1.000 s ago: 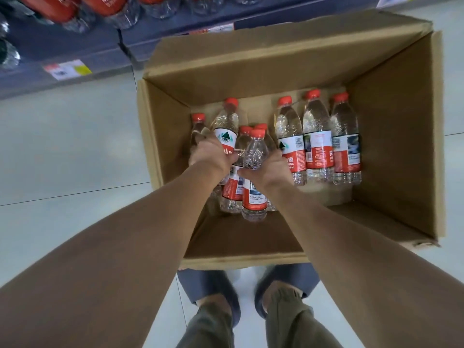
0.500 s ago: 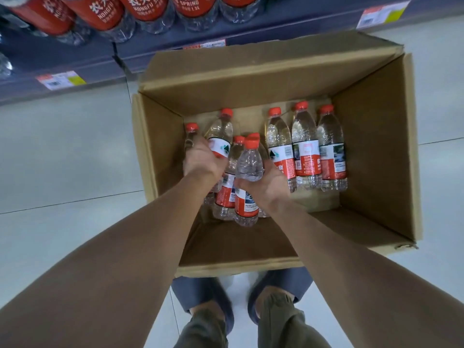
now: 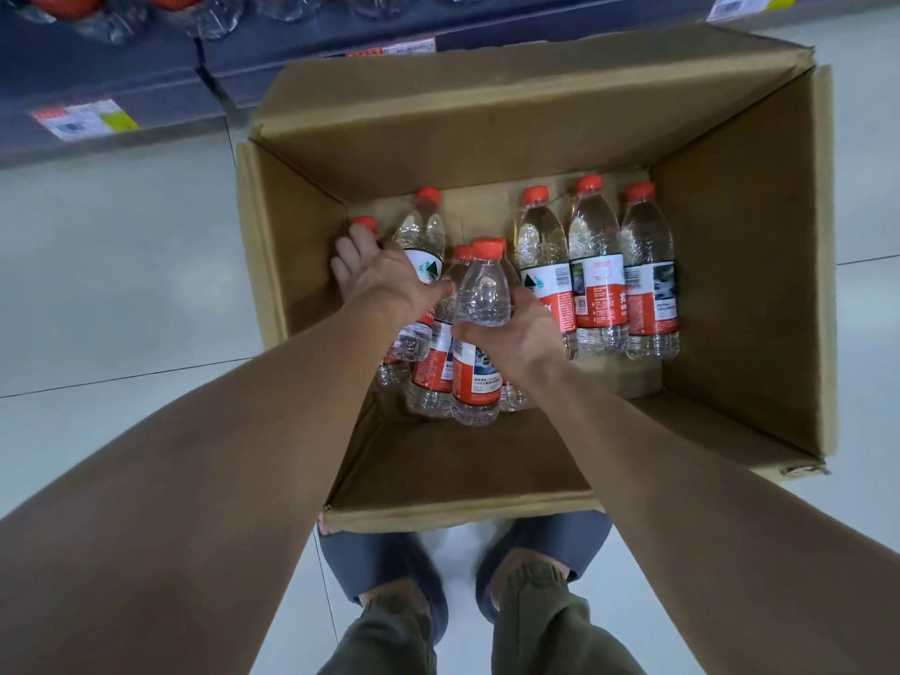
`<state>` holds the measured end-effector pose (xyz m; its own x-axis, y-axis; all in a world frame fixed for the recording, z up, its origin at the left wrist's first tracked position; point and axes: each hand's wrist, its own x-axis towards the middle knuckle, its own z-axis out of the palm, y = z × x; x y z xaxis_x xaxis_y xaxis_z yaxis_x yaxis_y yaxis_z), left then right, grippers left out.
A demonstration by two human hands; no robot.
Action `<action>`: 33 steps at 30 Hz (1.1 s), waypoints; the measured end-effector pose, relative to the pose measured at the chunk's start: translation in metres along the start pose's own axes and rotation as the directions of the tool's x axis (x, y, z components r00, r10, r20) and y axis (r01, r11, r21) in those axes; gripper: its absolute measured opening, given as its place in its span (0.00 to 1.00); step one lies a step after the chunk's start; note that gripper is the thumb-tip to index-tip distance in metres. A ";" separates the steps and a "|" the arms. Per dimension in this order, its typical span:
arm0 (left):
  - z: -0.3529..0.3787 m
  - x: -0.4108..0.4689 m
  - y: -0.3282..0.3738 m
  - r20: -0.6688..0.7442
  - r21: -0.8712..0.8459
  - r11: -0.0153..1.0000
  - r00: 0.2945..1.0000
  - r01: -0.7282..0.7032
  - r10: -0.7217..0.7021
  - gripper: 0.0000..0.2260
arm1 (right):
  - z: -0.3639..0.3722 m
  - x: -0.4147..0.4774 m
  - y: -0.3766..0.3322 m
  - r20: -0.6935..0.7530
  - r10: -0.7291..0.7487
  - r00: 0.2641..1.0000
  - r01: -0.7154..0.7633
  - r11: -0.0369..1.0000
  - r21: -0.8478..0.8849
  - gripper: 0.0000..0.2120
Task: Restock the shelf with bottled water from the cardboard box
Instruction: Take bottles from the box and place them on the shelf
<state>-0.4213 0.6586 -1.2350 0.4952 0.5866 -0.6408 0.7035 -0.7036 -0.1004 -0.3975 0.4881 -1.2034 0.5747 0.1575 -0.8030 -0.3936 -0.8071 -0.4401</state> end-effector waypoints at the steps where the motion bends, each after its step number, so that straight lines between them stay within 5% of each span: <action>1: -0.001 0.002 0.000 0.002 -0.029 0.999 1.000 0.018 -0.018 0.44 | 0.000 0.001 0.000 0.000 0.001 1.000 -0.001 1.000 0.008 0.37; 5: -0.007 0.005 0.006 0.082 -0.209 0.971 0.992 0.116 -0.101 0.45 | 0.003 0.004 0.002 0.015 -0.012 1.000 0.011 0.999 0.036 0.35; 11: -0.004 -0.017 0.003 0.025 -0.552 0.833 0.999 0.034 -0.024 0.39 | -0.004 -0.005 0.000 0.034 -0.052 0.998 0.048 0.994 0.102 0.29; 14: -0.014 -0.034 -0.011 0.000 -0.611 0.791 0.999 -0.029 0.037 0.36 | -0.016 -0.013 -0.009 0.040 -0.089 0.995 0.081 0.983 0.162 0.25; 18: -0.040 -0.067 -0.033 -0.085 -0.695 0.709 0.993 -0.115 0.078 0.33 | -0.041 -0.033 -0.034 0.015 -0.123 0.992 0.116 0.966 0.230 0.34; 24: -0.105 -0.118 -0.064 -0.123 -0.802 0.568 0.982 -0.184 0.144 0.35 | -0.085 -0.091 -0.090 0.029 -0.252 0.967 0.235 0.933 0.271 0.26; 33: -0.275 -0.247 -0.143 -0.251 -0.843 0.424 0.940 -0.330 0.232 0.32 | -0.164 -0.283 -0.216 0.010 -0.421 0.907 0.412 0.892 0.188 0.25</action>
<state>-0.5041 0.7249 -0.8530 0.7566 0.4883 -0.4349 0.5652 -0.1537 0.8105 -0.3578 0.5250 -0.8149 0.6796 0.4887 -0.5471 -0.2490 -0.5479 -0.7987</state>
